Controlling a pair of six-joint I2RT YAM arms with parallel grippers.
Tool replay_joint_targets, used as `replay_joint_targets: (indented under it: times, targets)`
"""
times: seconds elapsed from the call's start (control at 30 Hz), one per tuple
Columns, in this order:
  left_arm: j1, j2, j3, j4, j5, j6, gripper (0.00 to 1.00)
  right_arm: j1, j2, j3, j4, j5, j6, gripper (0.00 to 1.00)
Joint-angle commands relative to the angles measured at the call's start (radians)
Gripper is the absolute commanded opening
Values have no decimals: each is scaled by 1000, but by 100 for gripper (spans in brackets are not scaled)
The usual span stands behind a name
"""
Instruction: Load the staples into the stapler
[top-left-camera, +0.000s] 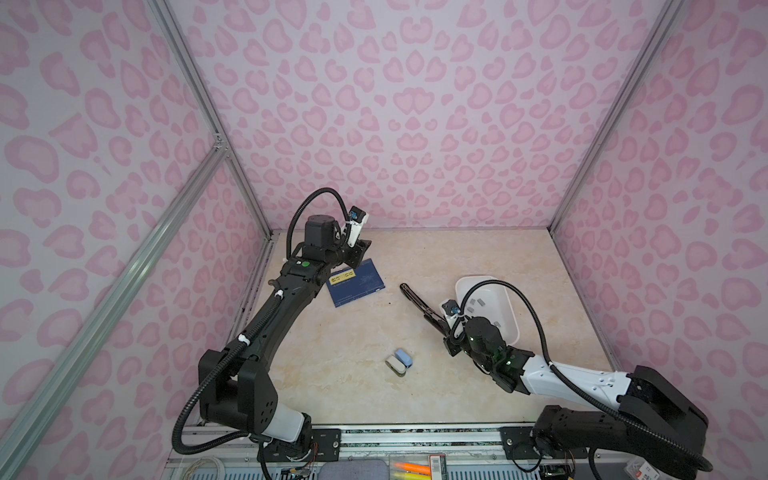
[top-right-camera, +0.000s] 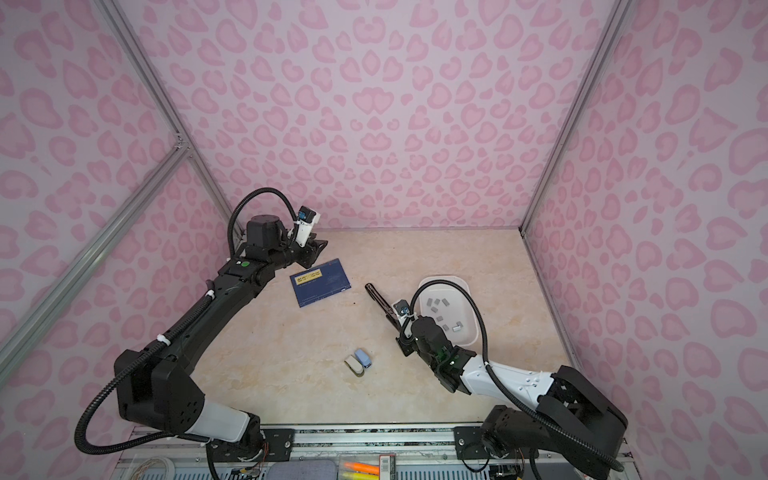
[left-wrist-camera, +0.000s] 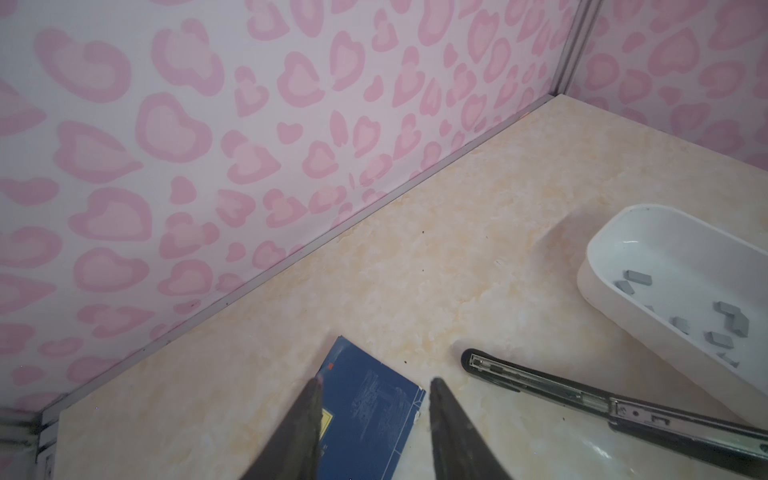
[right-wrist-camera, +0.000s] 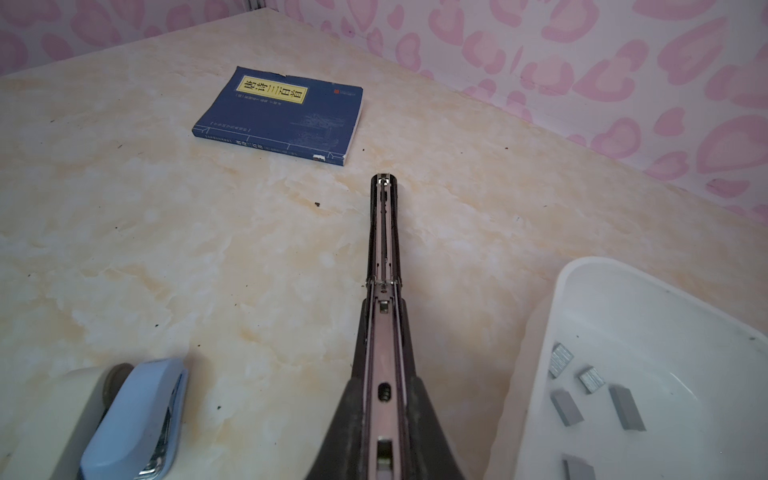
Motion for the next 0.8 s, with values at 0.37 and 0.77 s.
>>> replay_joint_targets:
  times: [0.37, 0.77]
  targets:
    - [-1, -268, -282, 151, -1, -386, 67, 73, 130, -81, 349, 125, 111, 0]
    - [-22, -538, -547, 131, -19, -518, 67, 169, 243, -184, 554, 242, 154, 18]
